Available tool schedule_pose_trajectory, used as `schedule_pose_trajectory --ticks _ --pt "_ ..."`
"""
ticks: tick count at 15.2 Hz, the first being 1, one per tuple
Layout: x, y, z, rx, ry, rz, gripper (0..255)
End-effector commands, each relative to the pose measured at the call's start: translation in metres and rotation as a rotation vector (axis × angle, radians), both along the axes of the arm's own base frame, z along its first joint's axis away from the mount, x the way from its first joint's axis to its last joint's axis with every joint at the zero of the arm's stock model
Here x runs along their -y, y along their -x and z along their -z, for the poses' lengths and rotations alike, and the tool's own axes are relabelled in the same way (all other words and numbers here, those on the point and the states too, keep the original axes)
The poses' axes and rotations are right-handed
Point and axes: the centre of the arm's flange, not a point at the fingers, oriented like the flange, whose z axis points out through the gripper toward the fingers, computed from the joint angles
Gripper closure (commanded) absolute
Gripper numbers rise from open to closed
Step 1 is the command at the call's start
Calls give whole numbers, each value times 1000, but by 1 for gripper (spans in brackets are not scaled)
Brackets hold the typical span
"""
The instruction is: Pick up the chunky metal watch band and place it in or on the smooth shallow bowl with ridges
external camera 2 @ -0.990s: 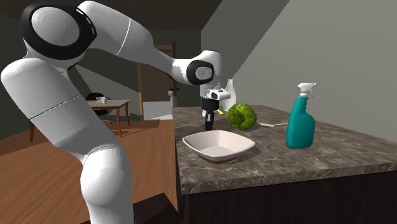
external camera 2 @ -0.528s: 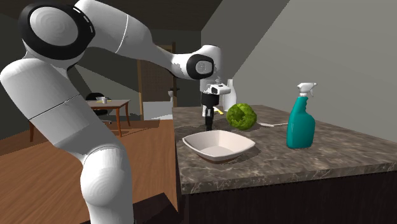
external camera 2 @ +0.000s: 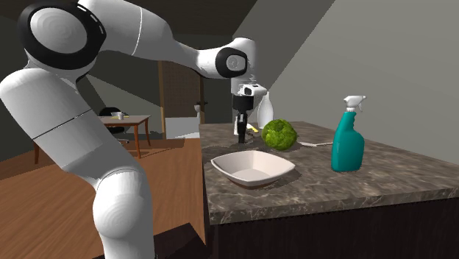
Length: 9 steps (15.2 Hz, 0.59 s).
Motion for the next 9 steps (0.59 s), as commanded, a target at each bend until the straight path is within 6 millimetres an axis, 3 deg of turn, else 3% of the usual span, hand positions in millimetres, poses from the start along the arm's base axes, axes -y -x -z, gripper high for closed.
schedule_pose_trajectory --ticks 1,9 --pt "1 -1 -11 -1 0 0 255" --pt "1 -1 -53 -1 0 0 255"
